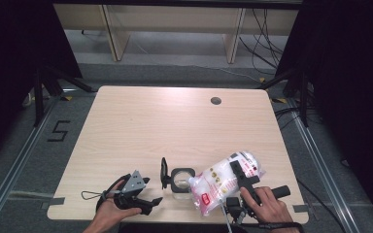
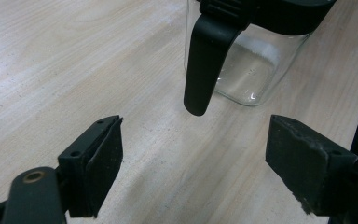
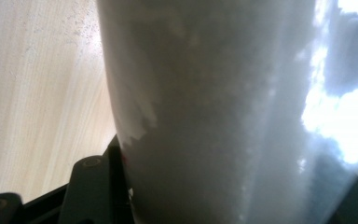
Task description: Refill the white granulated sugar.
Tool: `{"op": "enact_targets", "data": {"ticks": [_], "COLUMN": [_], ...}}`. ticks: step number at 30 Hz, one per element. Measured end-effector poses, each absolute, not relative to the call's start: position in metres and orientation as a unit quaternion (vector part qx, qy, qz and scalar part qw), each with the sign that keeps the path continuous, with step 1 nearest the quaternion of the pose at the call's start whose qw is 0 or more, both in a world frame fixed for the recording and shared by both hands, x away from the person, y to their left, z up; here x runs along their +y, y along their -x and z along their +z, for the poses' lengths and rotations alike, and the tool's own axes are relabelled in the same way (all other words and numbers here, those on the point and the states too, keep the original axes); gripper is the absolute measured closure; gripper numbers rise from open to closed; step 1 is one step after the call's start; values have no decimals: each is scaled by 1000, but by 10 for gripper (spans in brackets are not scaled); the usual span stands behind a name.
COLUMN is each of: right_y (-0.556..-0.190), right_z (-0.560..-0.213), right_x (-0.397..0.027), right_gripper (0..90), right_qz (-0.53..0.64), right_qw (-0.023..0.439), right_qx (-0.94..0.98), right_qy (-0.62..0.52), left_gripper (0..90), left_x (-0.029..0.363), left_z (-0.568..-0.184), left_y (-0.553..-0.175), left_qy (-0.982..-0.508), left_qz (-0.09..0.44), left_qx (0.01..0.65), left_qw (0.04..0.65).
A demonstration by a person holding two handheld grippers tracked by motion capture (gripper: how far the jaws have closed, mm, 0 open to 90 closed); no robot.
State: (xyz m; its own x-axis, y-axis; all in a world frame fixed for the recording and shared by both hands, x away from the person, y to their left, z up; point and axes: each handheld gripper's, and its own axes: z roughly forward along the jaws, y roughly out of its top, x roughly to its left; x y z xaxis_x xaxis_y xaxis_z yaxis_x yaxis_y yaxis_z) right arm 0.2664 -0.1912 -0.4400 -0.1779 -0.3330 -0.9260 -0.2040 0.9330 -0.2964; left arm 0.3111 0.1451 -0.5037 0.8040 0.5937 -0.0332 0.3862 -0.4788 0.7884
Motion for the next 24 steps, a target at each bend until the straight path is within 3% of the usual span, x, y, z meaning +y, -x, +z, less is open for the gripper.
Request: {"op": "enact_targets", "data": {"ticks": [24], "right_y": [-265], "right_z": [-440], "right_x": [-192], "right_gripper": [427], "right_qz": [-44], "right_qw": [626], "right_qx": [760], "right_qy": [166], "left_gripper": [185], "left_x": [145], "left_z": [-504], "left_y": [-312], "left_qy": [-849], "left_qz": [115], "left_qx": [293], "left_qw": [424]}}
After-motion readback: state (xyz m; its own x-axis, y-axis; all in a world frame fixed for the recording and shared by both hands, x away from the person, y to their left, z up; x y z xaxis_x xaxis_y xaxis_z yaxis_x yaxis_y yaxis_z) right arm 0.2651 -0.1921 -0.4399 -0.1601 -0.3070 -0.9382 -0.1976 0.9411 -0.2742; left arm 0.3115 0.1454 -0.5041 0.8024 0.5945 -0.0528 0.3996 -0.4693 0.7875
